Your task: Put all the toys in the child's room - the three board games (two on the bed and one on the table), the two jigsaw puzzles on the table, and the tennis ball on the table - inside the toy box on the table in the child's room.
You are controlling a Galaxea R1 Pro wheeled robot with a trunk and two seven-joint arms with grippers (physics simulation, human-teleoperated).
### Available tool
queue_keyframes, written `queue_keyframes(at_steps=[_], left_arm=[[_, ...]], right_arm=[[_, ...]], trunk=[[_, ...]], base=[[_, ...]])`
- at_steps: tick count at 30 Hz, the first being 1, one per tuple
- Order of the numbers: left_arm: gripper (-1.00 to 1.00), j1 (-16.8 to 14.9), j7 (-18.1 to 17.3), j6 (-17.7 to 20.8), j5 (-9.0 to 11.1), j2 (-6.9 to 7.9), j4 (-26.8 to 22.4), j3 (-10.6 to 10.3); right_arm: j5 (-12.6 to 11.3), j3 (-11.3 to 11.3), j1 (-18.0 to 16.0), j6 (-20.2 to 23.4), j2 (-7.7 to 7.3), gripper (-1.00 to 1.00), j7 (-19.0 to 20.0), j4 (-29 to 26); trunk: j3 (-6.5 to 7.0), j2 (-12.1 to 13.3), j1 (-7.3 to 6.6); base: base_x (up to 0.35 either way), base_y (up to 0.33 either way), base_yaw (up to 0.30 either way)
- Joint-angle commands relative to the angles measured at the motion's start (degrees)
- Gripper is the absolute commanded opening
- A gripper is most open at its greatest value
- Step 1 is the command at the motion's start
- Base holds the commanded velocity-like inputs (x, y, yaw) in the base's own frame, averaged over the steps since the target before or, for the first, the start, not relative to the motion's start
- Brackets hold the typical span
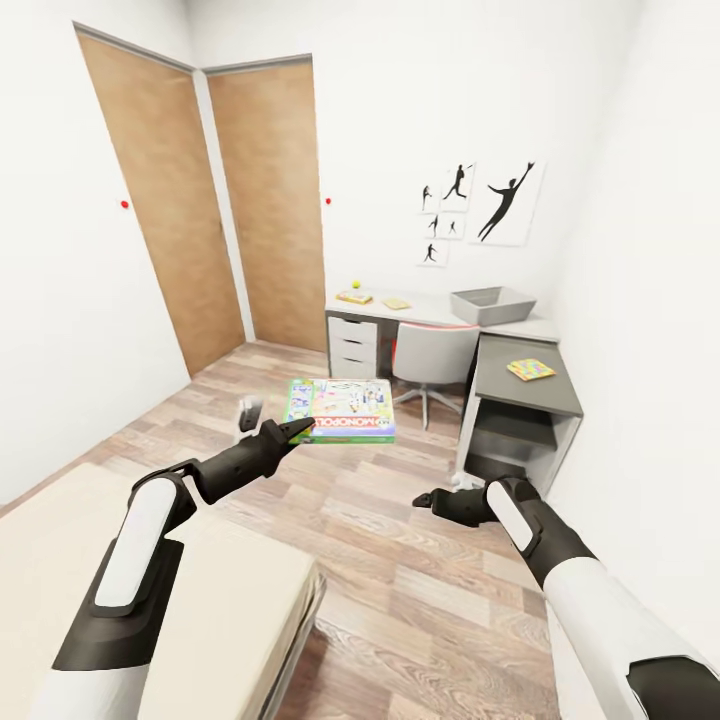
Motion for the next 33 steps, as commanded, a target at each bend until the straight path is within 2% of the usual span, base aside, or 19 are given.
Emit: queue_keyframes(at_steps=[1, 16, 27, 33], left_arm=[[-1.0, -0.1, 0.6, 0.1, 0.9, -0.02, -0.1, 0.0], [-1.0, 1.3, 0.0, 0.0, 0.8, -0.02, 0.0, 0.2], [-1.0, 2.0, -0.2, -0.1, 0.7, -0.05, 0.0, 0.9], [-1.0, 2.0, -0.2, -0.2, 0.7, -0.05, 0.1, 1.0]], right_arm=[[0.5, 0.2, -0.1, 0.2, -0.05, 1.0, 0.5, 0.0], [0.6, 0.4, 0.0, 0.1, 0.07, 1.0, 0.5, 0.0], [0.7, 0.5, 0.1, 0.2, 0.14, 1.0, 0.5, -0.2], [0.7, 0.5, 0.1, 0.2, 0.19, 1.0, 0.5, -0.3]], trunk=[[-0.13, -0.1, 0.04], [-0.13, -0.1, 0.04], [-0.13, -0.1, 0.04], [-0.13, -0.1, 0.04]], base=[[0.0, 0.0, -0.287], [0.0, 0.0, -0.281], [0.0, 0.105, -0.067], [0.0, 0.028, -0.182]])
